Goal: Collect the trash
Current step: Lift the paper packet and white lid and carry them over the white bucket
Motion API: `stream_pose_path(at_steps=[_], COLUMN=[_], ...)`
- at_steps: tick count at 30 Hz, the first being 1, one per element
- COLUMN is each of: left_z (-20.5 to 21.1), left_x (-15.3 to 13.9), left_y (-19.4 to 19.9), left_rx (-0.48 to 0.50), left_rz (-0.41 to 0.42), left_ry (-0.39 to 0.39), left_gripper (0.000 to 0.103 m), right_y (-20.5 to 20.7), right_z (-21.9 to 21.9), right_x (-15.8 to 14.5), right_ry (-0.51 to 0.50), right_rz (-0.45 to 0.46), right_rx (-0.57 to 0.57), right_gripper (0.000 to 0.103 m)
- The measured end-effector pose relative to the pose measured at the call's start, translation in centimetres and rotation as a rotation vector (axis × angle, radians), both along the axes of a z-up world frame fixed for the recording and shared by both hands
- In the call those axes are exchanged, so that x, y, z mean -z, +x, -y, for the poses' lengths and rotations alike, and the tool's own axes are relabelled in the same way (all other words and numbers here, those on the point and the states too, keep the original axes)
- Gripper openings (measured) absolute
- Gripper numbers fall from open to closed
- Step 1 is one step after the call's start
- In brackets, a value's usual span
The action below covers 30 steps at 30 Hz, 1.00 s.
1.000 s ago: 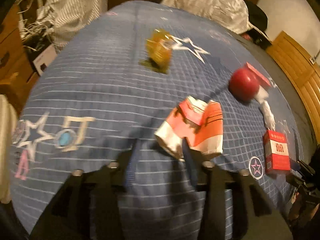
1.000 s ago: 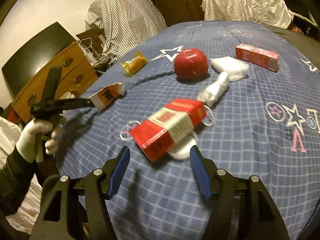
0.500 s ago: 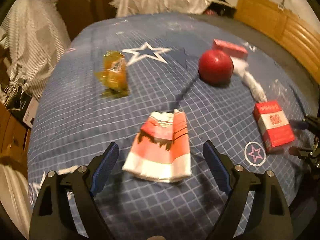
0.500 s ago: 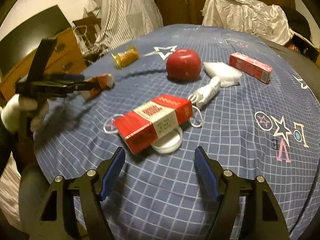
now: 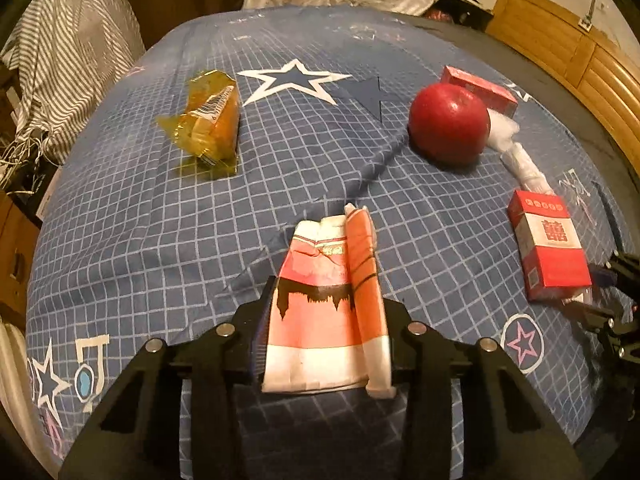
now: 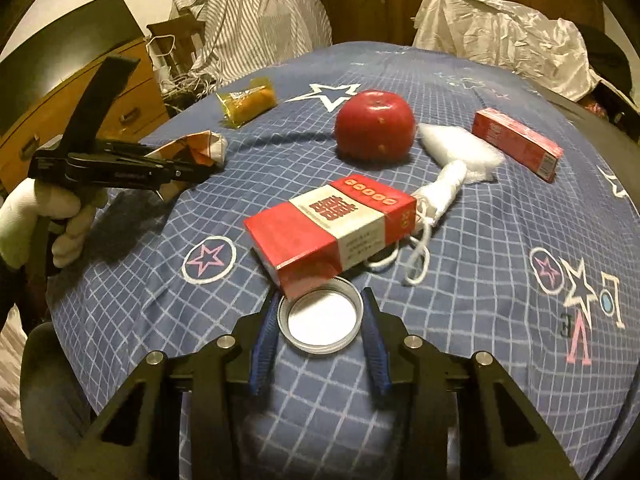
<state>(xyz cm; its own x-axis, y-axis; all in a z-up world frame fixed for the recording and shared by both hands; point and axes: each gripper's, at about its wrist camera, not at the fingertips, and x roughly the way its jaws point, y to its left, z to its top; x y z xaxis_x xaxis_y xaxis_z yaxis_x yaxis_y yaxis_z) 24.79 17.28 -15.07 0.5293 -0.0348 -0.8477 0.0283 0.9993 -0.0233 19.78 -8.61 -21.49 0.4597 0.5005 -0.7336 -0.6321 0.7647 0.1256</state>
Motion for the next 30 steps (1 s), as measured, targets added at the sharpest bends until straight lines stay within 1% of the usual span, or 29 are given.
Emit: stream_pose_path(at_steps=[3, 5, 9, 16, 20, 24, 27, 30], left_z=[-0.5, -0.6, 0.5, 2.8, 4.8, 7.5, 9.5, 11.3], left_x=[-0.3, -0.9, -2.6, -6.9, -9.6, -11.5, -12.3, -12.8], left_y=[-1.0, -2.3, -5.1, -10.3, -13.1, -14.8, -15.6, -16.3], left_rx=[-0.032, -0.057, -0.079, -0.101, -0.126, -0.137, -0.14, -0.136], left_rz=[0.024, 0.056, 0.134, 0.274, 0.365, 0.448, 0.496, 0.53], left_ry=[-0.021, -0.046, -0.057, -0.072, -0.046, -0.014, 0.017, 0.028], left_gripper=[0.039, 0.039, 0.038, 0.038, 0.038, 0.039, 0.039, 0.039], right_y=[-1.3, -2.5, -4.6, -7.1, -8.8, -10.0, -11.1, -11.9], right_z=[0.6, 1.1, 2.0, 2.8, 3.1, 3.3, 3.9, 4.7], right_x=[-0.3, -0.9, -2.6, -6.1, -8.4, -10.2, -11.5, -12.4], right_ry=[0.021, 0.037, 0.079, 0.149, 0.169, 0.175, 0.179, 0.194], right_rz=[-0.003, 0.01, 0.069, 0.21, 0.312, 0.374, 0.418, 0.446], right_rx=[0.002, 0.004, 0.04, 0.129, 0.176, 0.205, 0.226, 0.255], right_gripper=[0.041, 0.041, 0.041, 0.041, 0.041, 0.041, 0.041, 0.041])
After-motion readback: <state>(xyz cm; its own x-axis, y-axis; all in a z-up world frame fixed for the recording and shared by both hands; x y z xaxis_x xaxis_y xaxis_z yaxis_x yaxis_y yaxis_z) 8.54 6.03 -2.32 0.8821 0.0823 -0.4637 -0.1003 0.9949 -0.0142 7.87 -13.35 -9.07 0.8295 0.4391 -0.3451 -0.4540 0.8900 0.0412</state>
